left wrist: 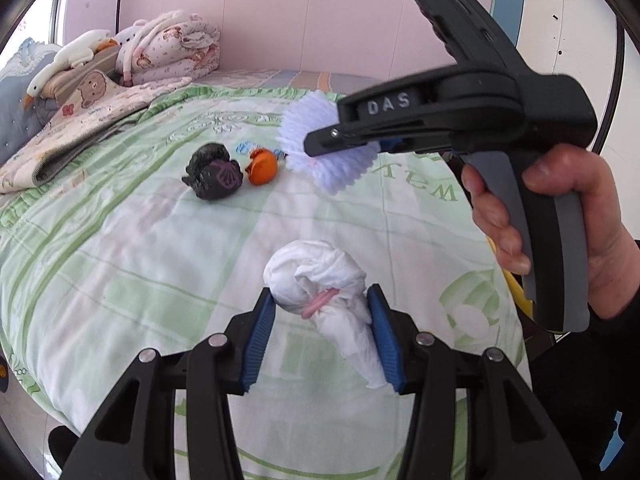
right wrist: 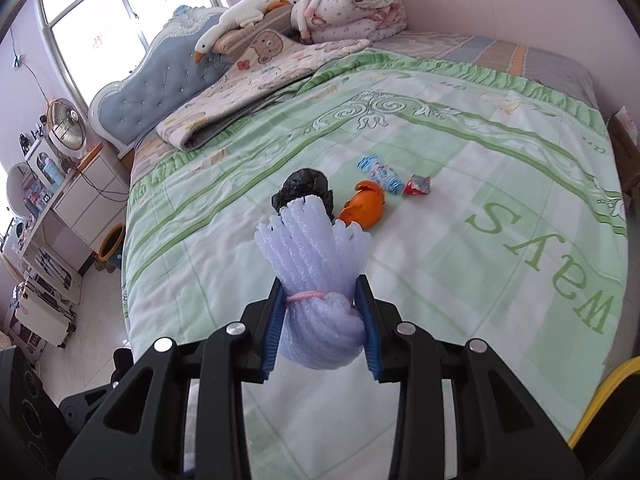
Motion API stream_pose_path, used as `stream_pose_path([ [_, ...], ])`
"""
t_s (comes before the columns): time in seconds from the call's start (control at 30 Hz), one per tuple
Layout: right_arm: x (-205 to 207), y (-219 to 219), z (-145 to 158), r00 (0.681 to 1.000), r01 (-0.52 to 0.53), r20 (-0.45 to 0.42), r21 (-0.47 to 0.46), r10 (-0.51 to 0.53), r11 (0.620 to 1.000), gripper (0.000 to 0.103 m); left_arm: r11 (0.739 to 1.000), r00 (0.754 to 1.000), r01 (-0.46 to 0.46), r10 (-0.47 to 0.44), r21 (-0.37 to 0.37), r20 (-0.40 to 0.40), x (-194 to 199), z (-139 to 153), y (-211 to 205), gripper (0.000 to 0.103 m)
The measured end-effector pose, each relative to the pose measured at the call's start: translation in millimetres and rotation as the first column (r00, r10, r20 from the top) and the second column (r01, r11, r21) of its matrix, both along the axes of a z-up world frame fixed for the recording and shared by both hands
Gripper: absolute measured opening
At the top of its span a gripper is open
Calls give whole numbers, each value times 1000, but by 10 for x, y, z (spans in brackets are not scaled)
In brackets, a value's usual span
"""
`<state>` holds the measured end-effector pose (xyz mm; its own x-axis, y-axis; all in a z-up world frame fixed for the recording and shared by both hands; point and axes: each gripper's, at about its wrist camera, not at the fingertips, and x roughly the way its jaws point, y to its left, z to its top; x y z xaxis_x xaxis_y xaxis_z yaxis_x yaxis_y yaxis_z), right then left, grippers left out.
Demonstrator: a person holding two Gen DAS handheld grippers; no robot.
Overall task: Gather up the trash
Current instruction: 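Carry the lavender net and white tissue over the bin with both tools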
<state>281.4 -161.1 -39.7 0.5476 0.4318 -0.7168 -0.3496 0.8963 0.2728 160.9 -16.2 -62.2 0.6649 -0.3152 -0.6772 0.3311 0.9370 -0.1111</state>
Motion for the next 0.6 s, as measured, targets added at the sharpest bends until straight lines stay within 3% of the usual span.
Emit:
stream_pose_path([
  [0.6, -505, -886, 621, 985, 130, 112, 3, -130, 991, 33, 997, 991, 73, -73, 5, 108, -199, 544, -432, 45],
])
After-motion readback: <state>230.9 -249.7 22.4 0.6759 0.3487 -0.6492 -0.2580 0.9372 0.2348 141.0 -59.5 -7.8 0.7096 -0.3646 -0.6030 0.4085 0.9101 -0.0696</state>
